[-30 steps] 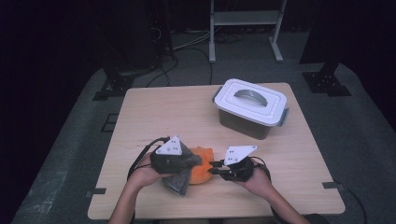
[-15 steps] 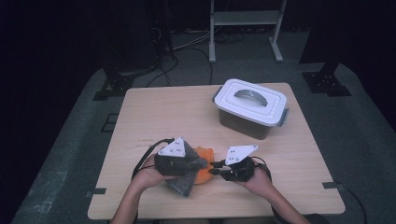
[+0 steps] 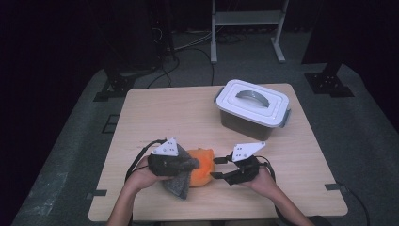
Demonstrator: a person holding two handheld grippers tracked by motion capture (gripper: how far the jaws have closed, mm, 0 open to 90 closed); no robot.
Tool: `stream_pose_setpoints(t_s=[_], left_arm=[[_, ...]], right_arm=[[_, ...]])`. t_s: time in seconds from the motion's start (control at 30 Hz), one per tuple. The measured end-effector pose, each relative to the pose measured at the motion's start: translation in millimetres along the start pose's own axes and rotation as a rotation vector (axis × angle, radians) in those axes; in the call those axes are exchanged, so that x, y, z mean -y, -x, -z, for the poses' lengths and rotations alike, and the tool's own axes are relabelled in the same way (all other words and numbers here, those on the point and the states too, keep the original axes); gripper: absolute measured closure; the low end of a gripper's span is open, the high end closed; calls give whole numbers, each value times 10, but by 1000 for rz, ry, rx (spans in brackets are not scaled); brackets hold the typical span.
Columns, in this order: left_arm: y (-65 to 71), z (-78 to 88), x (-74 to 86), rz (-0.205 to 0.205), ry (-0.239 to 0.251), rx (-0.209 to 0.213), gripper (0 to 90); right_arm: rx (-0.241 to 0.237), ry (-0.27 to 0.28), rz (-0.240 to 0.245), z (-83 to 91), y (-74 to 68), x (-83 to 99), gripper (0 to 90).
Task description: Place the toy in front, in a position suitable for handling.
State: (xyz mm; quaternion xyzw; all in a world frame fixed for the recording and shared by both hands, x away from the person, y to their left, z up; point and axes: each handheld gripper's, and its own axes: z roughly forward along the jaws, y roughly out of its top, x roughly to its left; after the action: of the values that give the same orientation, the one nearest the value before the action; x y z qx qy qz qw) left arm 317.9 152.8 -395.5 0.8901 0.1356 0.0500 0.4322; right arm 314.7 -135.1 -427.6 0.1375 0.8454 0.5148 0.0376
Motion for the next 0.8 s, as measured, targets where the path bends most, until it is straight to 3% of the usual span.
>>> stream_pose_setpoints(t_s=[0.13, 0.3, 0.43, 0.53, 0.7, 0.8], left_arm=[[-3, 8, 29, 7, 1, 9, 734], [17, -9, 42, 6, -5, 34, 734], [52, -42, 33, -6, -12, 61, 733], [66, -33, 11, -6, -8, 69, 733], [107, 37, -128, -28, 31, 70, 732], [129, -3, -248, -60, 5, 63, 730]], right_arm=[[-24, -1, -49, -36, 77, 3, 380], [-49, 1, -72, -57, 143, -38, 369], [-34, 6, -101, -66, 207, -63, 379], [-34, -26, -71, -180, 166, -50, 379], [-31, -28, -24, -196, 85, -69, 384], [-37, -49, 19, -234, -2, -79, 384]])
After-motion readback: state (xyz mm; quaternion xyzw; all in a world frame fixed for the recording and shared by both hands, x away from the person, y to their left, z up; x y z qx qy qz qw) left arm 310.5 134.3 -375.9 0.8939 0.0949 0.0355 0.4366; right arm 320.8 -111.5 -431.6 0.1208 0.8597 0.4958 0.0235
